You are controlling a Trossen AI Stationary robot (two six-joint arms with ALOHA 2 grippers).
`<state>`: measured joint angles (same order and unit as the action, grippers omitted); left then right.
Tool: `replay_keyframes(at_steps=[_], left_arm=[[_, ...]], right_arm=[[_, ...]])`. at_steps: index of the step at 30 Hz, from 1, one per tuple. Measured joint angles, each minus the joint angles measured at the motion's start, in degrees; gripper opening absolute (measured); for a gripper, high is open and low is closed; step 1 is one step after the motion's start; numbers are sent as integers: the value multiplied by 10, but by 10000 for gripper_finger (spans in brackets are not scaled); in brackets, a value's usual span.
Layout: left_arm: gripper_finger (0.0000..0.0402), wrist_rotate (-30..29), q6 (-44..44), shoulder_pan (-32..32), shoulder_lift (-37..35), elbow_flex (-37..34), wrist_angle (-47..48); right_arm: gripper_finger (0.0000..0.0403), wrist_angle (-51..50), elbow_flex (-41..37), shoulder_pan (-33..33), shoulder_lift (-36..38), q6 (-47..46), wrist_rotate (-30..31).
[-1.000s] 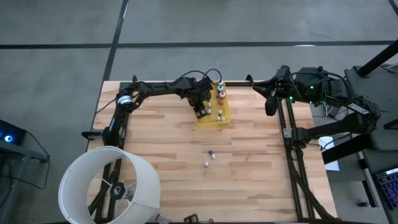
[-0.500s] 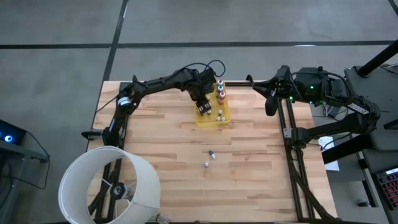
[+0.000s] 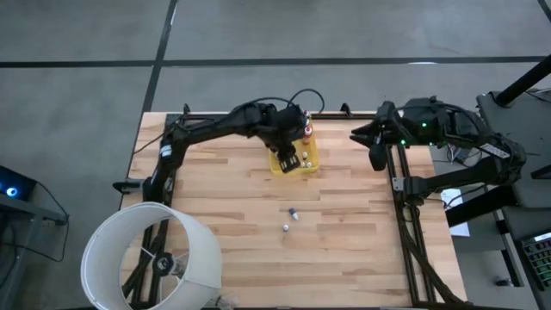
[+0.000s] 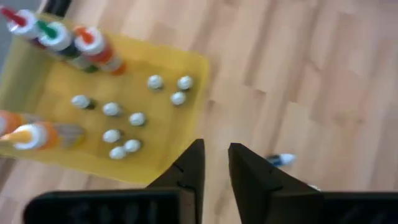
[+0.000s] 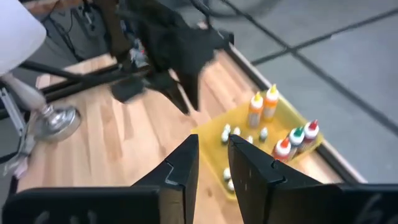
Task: Pick & Place food coloring
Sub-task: Put the small red food coloring bottle into the yellow bin
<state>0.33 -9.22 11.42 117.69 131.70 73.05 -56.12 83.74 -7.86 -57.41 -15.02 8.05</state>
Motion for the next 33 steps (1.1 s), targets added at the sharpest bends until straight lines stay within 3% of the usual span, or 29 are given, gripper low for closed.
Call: replay_keyframes(at_steps=[7,10,17,24,29,33], left_arm=[[4,-27,-37,-60,-36,-8,-15],[1,-40,-53,-83,-51,-7,-21],[0,-130,-91,-132,-80,-8,-21],[0,-153,-95,-165,-97,-15,-52],[0,-163,-108,-185,-114,-61,-85],[0,-157,-129,-202,-149,-148,-167]], right_arm=[[68,-18,-26,5,0,-20,-45],[71,-17,-43,13,0,-31,-58],[80,3,-92,51,-2,-46,-72],[74,67,-129,95,-7,-48,-72],[75,87,-134,123,-20,-52,-83],[81,89,-134,143,-34,-54,-86]])
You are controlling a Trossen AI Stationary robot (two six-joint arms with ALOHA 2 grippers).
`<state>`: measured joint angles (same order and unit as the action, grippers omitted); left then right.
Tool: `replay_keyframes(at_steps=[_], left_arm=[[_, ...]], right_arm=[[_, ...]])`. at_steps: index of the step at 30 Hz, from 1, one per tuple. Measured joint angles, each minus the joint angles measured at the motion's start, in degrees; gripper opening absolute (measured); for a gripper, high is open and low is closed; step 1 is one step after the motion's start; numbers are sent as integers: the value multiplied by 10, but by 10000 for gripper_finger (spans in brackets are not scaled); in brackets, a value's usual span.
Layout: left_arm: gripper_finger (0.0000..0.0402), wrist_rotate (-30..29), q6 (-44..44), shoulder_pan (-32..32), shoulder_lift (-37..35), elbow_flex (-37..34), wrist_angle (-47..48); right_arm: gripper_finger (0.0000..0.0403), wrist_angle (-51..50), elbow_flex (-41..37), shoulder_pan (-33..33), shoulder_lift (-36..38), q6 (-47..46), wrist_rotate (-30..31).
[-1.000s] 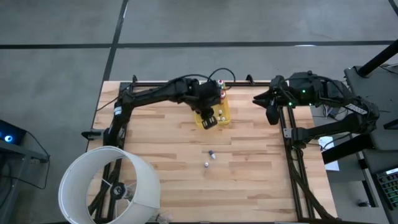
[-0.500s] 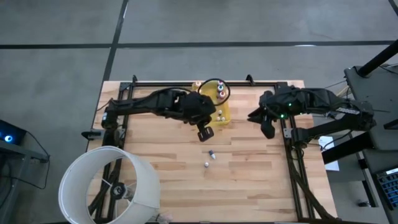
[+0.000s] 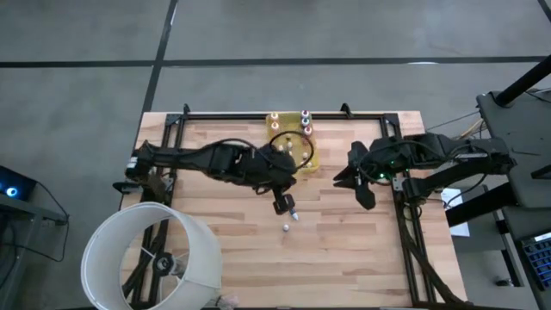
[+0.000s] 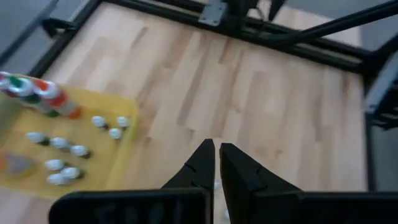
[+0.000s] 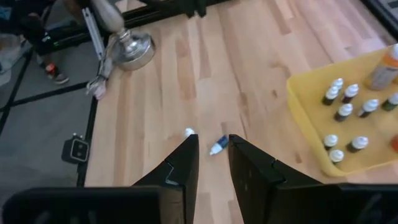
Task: Pick & Place food coloring
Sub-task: Put the small red food coloring bottle into the yellow bin
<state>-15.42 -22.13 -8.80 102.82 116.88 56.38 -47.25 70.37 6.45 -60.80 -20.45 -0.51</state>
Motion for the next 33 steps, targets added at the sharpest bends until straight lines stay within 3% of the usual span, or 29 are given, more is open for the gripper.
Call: replay_keyframes(at_steps=[9,17,29,33], left_arm=[[0,69,-52,-27,-92,-229,-179],[11,168,-89,-27,-90,-316,-231],[163,199,-73,-25,-84,-384,-260],[195,198,-52,-23,-84,-385,-262]], right_arm=[[71,-1,3,12,-1,-19,2],[70,-5,18,12,12,-21,5],[64,-6,25,12,18,-21,6],[63,-11,25,12,19,-20,7]])
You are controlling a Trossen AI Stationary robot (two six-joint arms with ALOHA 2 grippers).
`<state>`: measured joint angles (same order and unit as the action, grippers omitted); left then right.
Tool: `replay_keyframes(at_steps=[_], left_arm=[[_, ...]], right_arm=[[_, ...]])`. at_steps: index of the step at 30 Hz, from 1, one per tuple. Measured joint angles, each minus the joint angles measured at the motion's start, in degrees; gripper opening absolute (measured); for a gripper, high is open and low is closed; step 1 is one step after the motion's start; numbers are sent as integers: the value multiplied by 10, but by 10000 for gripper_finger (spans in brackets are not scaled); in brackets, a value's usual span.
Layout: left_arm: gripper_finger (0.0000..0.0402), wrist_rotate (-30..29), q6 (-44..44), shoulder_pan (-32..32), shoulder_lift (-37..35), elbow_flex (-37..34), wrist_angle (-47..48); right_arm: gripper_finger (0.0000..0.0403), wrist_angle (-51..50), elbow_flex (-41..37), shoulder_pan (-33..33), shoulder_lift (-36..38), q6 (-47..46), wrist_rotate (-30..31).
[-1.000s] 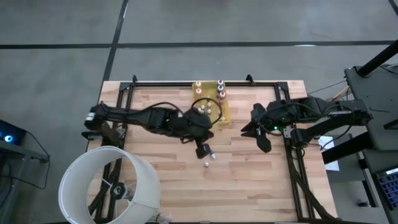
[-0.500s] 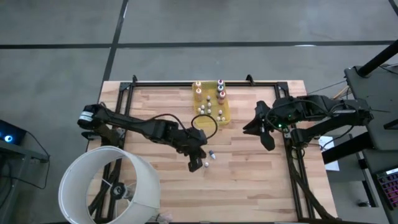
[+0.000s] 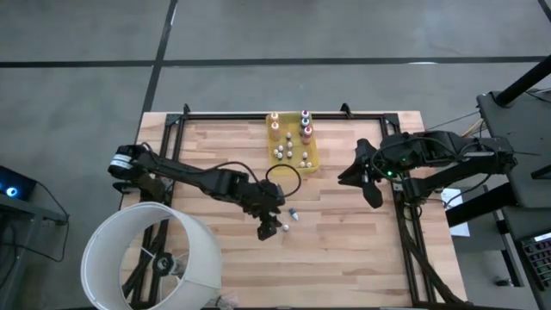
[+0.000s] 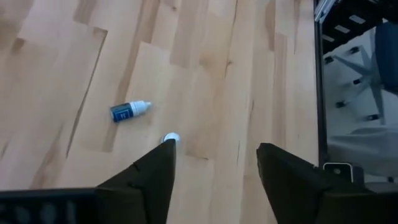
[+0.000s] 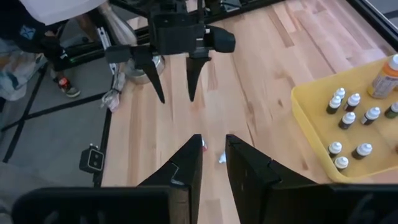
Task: Pick & Place food coloring
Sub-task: Put the small red food coloring bottle into the yellow bin
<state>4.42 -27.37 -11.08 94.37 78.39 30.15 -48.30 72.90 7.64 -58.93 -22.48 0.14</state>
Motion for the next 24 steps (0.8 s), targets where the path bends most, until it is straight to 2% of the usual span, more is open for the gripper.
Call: replay_keyframes(at_steps=[7,13,17,24], left_arm=[[204,-15,28,4,14,0,-17],[204,-5,48,5,72,22,-17],[204,-4,78,5,106,71,34],[204,-4,133,5,173,201,148]], right_arm=[[63,-30,0,0,9,2,0],[63,-29,0,0,26,6,6],[63,-34,0,0,40,4,16],[63,-39,0,0,57,6,31]])
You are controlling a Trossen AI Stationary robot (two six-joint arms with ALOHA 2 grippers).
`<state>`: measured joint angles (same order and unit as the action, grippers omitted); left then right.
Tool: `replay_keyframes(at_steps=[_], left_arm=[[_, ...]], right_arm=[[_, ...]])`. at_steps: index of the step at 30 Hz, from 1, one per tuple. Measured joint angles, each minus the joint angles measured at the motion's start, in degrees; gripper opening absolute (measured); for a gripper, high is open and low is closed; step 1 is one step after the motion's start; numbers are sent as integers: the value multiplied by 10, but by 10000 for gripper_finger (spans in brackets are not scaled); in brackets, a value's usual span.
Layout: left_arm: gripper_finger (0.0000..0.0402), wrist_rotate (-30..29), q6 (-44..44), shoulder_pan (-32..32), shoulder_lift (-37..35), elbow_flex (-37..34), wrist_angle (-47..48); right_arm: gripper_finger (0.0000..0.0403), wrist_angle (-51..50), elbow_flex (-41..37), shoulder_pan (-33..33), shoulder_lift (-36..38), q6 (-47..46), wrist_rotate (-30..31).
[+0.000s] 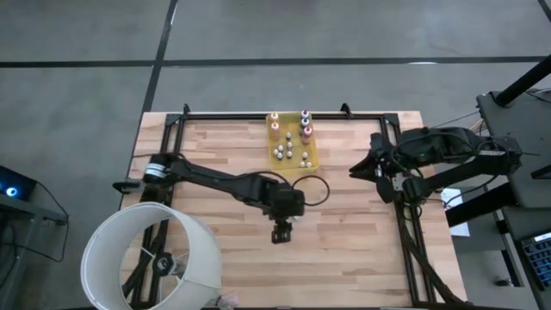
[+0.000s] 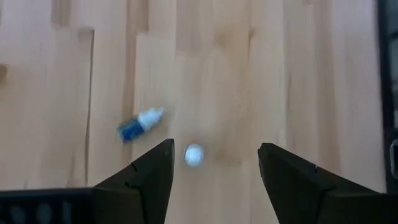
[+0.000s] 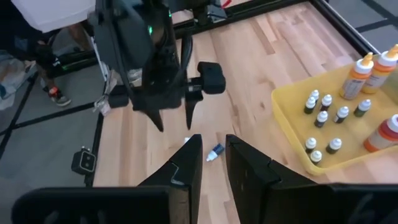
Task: Pick & Place food coloring
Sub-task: Put the small red food coloring bottle into the yellow bin
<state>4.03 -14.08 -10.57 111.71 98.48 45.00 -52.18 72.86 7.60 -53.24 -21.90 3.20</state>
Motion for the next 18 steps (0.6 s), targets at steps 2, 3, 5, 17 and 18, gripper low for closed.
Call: replay_keyframes(at_steps=[2,3,5,17,18], left_arm=[[204,0,10,1,23,38,47],[204,0,16,1,33,56,59],[204,0,23,1,54,85,97],[204,0,-9,0,117,137,140],[204,0,-11,0,120,137,147]], right_arm=[[63,-1,0,0,3,0,0],[63,-2,0,0,4,0,0],[63,-2,0,0,5,0,0],[63,-51,0,0,14,0,0],[63,-51,0,0,15,0,0]])
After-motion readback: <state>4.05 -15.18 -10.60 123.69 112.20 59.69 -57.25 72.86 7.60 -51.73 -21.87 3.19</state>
